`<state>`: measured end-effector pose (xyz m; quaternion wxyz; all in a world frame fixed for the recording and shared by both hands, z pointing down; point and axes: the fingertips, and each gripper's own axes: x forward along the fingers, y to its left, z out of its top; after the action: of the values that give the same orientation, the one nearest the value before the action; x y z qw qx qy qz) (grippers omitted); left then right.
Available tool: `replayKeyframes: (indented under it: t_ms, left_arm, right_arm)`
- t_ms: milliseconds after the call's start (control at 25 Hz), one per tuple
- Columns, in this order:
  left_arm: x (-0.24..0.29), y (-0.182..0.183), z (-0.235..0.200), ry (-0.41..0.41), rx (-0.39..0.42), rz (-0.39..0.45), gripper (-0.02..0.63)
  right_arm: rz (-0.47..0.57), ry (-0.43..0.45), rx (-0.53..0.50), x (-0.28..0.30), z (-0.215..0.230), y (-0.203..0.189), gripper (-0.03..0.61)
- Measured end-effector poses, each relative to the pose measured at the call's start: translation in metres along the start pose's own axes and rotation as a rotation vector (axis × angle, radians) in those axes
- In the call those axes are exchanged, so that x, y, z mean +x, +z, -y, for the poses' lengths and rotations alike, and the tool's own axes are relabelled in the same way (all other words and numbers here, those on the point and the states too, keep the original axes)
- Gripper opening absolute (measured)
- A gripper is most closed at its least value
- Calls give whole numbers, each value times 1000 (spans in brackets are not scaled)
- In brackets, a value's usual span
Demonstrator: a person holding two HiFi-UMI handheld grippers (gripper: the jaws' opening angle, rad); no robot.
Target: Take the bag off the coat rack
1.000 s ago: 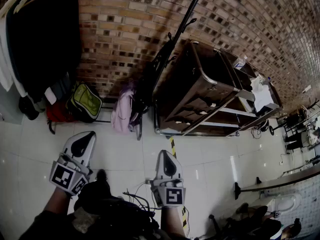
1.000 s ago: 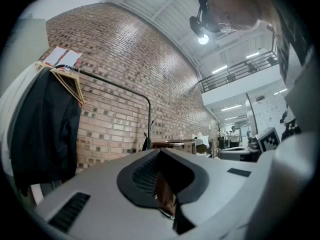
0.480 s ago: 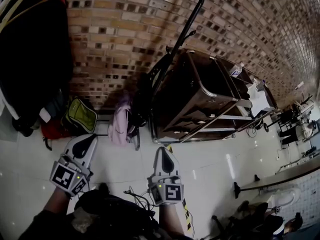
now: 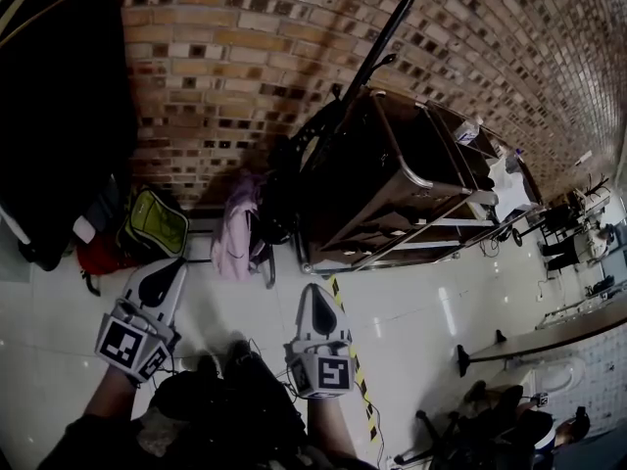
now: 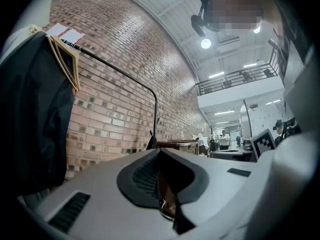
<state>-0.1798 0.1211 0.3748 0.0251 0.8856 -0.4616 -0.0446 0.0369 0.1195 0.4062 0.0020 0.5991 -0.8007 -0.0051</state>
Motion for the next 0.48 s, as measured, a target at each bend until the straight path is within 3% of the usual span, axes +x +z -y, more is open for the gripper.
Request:
replayKeyframes:
  t_ms: [320,480]
  left_arm:
    - [19,-7,-17,33,11,-22,31]
    - [44,-10,-36,63,14,-21,31]
  right_arm:
    - [11,-2,48,35,15,-7,25]
    - [15,35,12,70,25,-16,24]
